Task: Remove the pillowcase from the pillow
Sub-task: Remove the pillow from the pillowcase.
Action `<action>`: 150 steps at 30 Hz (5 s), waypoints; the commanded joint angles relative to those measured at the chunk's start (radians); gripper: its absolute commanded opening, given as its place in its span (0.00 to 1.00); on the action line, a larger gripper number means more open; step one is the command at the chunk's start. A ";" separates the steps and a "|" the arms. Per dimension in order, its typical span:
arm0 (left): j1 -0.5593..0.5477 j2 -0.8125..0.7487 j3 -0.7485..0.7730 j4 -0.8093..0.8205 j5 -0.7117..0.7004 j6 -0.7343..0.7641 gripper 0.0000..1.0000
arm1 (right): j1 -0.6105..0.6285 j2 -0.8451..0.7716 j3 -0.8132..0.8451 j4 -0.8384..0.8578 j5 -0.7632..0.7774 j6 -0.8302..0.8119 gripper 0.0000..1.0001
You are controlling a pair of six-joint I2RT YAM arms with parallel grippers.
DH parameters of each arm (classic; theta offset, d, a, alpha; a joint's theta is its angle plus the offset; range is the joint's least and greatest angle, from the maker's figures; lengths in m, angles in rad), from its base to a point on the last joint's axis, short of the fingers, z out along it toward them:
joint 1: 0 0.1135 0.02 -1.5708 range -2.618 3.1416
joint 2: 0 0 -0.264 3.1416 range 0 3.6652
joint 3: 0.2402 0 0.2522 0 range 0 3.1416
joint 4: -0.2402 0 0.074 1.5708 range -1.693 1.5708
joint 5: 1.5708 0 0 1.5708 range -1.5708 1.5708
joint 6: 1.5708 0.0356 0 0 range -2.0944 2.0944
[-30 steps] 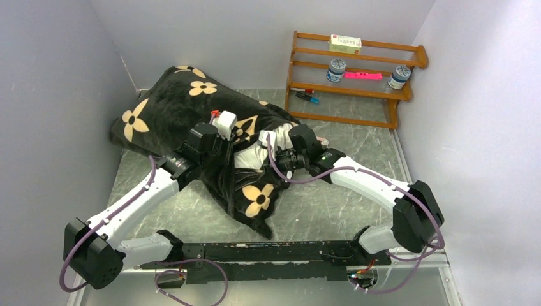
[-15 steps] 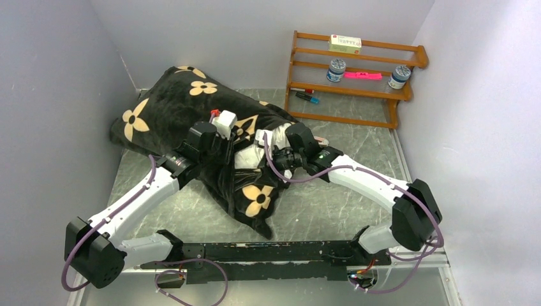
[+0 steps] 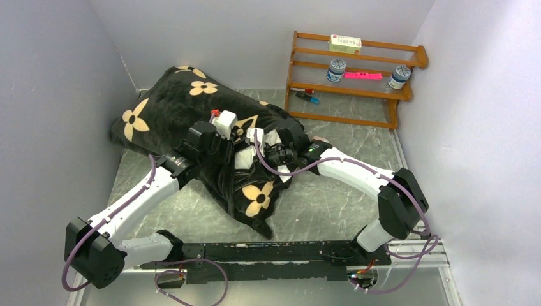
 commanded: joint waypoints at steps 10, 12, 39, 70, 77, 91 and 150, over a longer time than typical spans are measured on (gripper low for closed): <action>0.004 0.014 -0.013 0.020 0.011 0.003 0.33 | 0.073 -0.214 -0.162 -0.179 0.082 0.039 0.00; 0.004 0.016 -0.013 0.018 0.000 0.000 0.33 | 0.076 -0.256 -0.196 -0.186 0.097 0.060 0.00; -0.045 -0.040 -0.007 0.074 0.166 -0.126 0.61 | 0.079 -0.292 -0.405 0.337 0.288 0.377 0.02; -0.439 0.100 0.206 -0.162 -0.307 -0.133 0.63 | 0.079 -0.709 -0.581 0.169 0.832 0.849 0.80; -0.436 0.195 0.249 -0.149 -0.406 -0.137 0.81 | 0.079 -0.707 -0.592 0.193 0.828 0.856 0.89; -0.365 0.323 0.275 -0.180 -0.419 -0.179 0.96 | 0.087 -0.632 -0.589 0.314 0.805 0.950 0.90; -0.003 0.321 0.358 -0.084 -0.081 -0.141 0.05 | -0.066 -0.508 -0.634 -0.200 0.846 1.094 0.00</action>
